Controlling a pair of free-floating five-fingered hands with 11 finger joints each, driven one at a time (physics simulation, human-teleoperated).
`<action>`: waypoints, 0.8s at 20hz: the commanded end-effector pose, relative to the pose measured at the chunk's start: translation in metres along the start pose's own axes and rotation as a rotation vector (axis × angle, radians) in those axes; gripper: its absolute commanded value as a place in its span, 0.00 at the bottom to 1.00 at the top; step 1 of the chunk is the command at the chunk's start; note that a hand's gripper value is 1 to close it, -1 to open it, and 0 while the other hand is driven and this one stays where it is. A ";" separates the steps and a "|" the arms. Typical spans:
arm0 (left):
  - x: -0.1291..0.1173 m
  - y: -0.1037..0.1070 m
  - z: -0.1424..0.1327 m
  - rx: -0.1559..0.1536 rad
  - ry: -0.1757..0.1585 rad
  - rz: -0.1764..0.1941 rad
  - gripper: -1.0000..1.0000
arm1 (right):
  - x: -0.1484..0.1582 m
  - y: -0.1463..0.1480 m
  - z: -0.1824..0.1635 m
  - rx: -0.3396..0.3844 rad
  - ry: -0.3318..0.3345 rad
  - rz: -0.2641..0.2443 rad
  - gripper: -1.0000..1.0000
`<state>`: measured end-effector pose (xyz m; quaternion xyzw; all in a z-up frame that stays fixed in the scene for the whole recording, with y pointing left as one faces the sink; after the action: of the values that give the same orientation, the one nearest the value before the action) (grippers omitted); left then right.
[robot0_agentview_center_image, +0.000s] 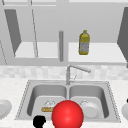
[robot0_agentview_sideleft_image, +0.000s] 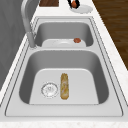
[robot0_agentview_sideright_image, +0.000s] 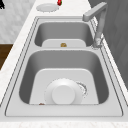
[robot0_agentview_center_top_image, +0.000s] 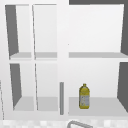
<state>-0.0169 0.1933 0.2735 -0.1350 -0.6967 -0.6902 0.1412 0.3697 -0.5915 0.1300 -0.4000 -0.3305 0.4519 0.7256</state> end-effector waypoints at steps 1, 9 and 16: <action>0.000 0.000 0.000 0.000 0.000 0.000 0.50 | -0.019 0.021 -0.022 0.045 -0.048 0.042 1.00; 0.000 0.000 0.000 0.000 0.000 0.000 0.50 | -0.043 0.025 -0.053 0.164 -0.076 -0.020 1.00; 0.000 0.000 0.000 0.000 0.000 0.000 0.50 | -0.052 -0.001 -0.001 0.130 -0.108 -0.175 1.00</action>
<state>-0.0169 0.1933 0.2735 -0.1350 -0.6967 -0.6902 0.1412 0.3759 -0.6371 0.1154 -0.2965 -0.3631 0.4289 0.7722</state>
